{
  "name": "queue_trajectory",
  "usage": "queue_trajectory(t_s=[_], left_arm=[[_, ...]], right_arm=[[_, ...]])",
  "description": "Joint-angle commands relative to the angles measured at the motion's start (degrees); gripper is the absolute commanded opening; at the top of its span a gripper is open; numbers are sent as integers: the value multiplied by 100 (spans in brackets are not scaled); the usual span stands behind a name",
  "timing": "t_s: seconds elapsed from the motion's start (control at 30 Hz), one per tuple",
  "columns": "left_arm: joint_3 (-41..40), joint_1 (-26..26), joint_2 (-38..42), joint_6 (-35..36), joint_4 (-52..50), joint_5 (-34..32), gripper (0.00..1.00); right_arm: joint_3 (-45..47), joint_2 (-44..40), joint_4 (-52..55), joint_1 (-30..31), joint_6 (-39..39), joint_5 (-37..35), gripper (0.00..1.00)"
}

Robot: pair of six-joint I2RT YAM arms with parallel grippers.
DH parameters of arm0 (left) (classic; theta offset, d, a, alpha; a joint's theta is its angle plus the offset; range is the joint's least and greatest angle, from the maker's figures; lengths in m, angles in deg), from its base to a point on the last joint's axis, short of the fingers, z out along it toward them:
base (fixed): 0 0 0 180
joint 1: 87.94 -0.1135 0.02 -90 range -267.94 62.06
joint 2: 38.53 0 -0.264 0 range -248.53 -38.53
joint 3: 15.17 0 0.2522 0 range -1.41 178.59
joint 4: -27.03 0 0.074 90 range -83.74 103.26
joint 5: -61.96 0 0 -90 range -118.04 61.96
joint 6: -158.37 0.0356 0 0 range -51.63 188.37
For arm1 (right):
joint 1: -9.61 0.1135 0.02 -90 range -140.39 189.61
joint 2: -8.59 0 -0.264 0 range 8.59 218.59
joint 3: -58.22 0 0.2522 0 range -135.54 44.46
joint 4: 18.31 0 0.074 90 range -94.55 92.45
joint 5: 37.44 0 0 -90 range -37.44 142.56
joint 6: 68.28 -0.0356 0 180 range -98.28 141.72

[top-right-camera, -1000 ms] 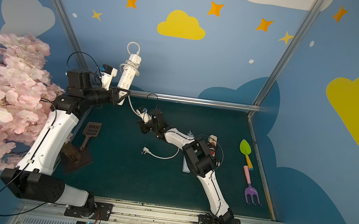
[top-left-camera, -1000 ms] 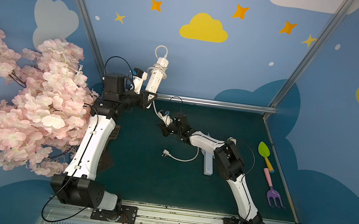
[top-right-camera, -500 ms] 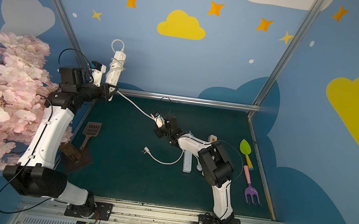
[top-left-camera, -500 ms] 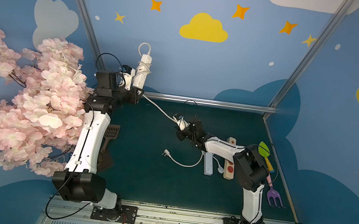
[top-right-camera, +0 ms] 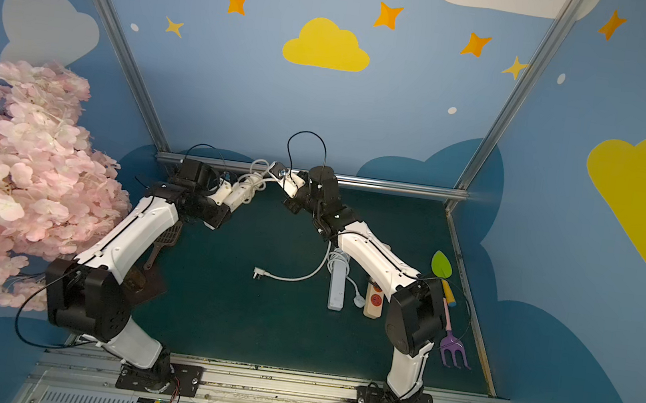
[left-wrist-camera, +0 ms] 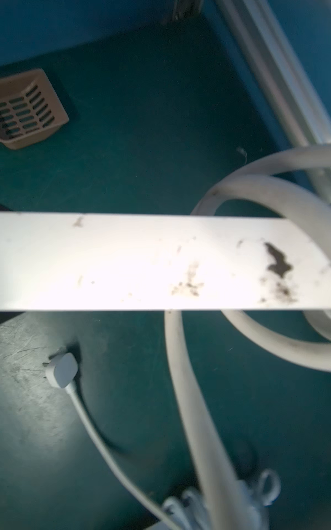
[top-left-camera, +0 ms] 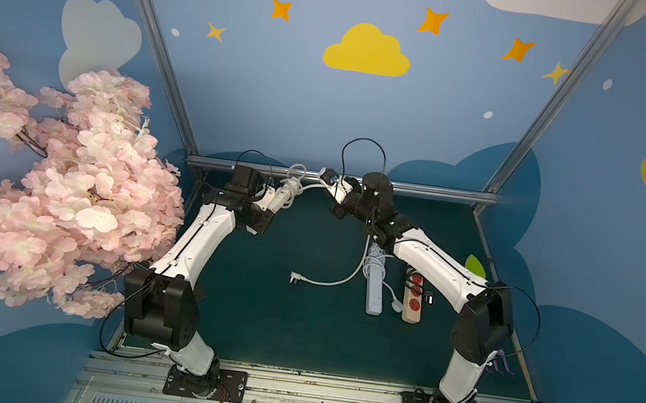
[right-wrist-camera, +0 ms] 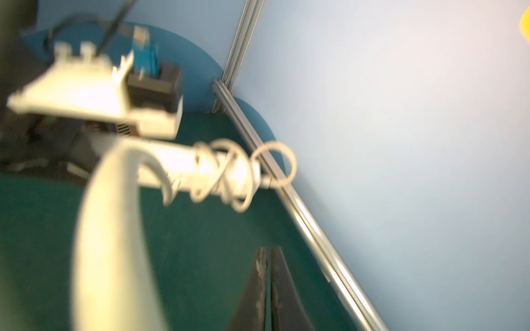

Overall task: Wrap the cord around the power strip
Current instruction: Wrap the power cord around the power strip.

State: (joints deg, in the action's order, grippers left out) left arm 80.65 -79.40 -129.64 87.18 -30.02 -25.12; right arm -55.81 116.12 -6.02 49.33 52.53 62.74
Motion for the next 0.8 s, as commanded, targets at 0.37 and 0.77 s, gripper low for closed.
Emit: queue_trajectory(t_s=[0.37,0.77], left_arm=[[-291,932,897,1479,-661,2517,3],[-388,870,1776,482,925,4235,3]], right_arm=[[-4538,2897,1620,-1045,-461,1956,0],[-4138,3541,389,-1208,-2814,2828,8]])
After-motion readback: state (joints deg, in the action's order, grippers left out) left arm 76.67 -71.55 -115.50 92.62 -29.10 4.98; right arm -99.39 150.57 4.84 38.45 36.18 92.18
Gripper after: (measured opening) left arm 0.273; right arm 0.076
